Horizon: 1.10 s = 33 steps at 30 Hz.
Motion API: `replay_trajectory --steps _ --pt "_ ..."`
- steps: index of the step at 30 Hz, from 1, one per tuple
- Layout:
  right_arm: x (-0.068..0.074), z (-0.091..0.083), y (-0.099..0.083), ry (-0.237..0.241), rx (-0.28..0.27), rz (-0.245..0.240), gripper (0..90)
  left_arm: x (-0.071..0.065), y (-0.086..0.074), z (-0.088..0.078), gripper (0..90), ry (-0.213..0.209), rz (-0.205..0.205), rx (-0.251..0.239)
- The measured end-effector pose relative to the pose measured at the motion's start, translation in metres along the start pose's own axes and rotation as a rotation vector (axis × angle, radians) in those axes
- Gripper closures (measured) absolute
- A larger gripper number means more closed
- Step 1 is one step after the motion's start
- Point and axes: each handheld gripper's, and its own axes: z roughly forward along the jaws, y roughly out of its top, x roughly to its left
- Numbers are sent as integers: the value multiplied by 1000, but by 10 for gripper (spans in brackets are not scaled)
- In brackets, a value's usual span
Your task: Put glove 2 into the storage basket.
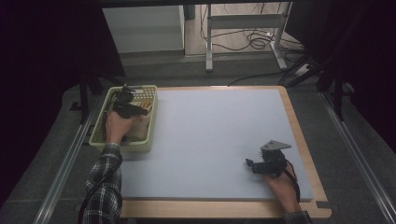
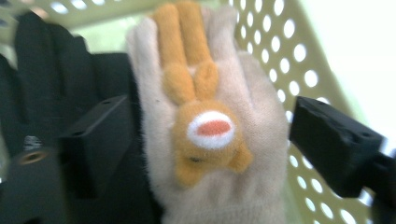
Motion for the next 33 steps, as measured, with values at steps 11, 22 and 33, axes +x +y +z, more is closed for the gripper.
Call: replay_trajectory --steps 11,22,33 --pt "0 0 0 0 0 0 184 -3 -5 15 557 -75 35 74" --pt "0 0 0 0 0 0 184 -3 -2 -10 255 -55 63 -74" --pt "0 0 0 -1 0 -1 183 -24 -6 -33 52 -138 132 -176"
